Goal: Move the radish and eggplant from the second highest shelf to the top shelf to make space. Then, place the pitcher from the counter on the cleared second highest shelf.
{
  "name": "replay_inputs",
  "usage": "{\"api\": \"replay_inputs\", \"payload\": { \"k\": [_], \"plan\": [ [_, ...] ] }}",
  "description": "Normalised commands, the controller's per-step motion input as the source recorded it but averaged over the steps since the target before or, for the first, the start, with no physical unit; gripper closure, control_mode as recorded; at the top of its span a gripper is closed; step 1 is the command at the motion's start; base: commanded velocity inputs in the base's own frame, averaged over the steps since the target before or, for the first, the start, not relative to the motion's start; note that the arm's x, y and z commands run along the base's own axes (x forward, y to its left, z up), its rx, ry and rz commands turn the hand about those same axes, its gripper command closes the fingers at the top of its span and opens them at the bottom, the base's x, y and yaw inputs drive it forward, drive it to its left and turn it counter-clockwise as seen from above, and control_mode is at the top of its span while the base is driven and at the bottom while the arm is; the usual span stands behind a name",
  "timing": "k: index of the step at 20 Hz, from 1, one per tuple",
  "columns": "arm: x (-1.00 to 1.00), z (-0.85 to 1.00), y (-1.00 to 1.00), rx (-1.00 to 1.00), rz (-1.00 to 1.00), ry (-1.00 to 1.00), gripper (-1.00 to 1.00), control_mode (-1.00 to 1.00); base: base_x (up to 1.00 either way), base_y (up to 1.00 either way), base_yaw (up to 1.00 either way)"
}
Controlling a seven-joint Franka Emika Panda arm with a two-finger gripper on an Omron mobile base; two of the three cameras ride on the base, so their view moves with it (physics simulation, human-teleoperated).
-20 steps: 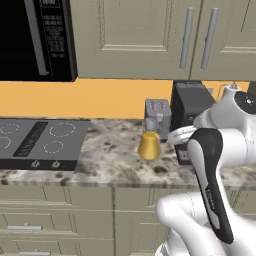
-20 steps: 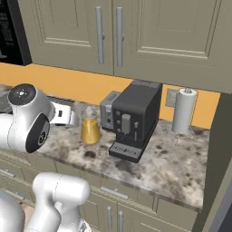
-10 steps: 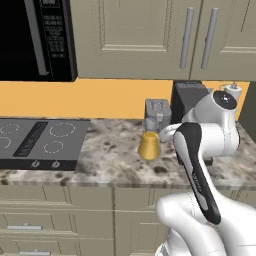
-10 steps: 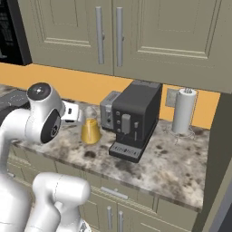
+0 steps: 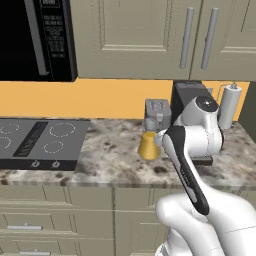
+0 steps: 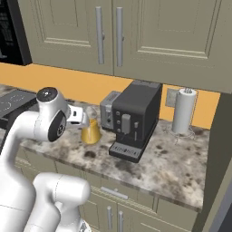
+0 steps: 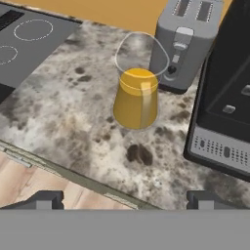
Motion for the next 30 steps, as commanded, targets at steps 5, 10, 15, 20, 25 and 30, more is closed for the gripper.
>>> {"api": "replay_inputs", "payload": {
  "k": [5, 10, 15, 20, 25, 30],
  "plan": [
    [0.07, -0.46, -0.07, -0.05, 0.00, 0.00, -1.00, -1.00, 0.00, 0.00, 0.00],
    [0.20, -0.22, -0.08, 0.00, 0.00, 0.00, -1.00, -1.00, 0.00, 0.00, 0.00],
    [0.33, -0.07, -0.01, 0.00, 0.01, 0.00, -1.00, -1.00, 0.00, 0.00, 0.00],
    [0.39, -0.04, 0.00, 0.00, 0.01, 0.00, -1.00, -1.00, 0.00, 0.00, 0.00],
    [0.34, -0.09, 0.00, 0.00, 0.01, 0.01, -1.00, -1.00, 0.00, 0.00, 0.00],
    [0.30, -0.16, 0.00, 0.00, 0.00, 0.01, -1.00, -1.00, 0.00, 0.00, 0.00]
  ]
}}
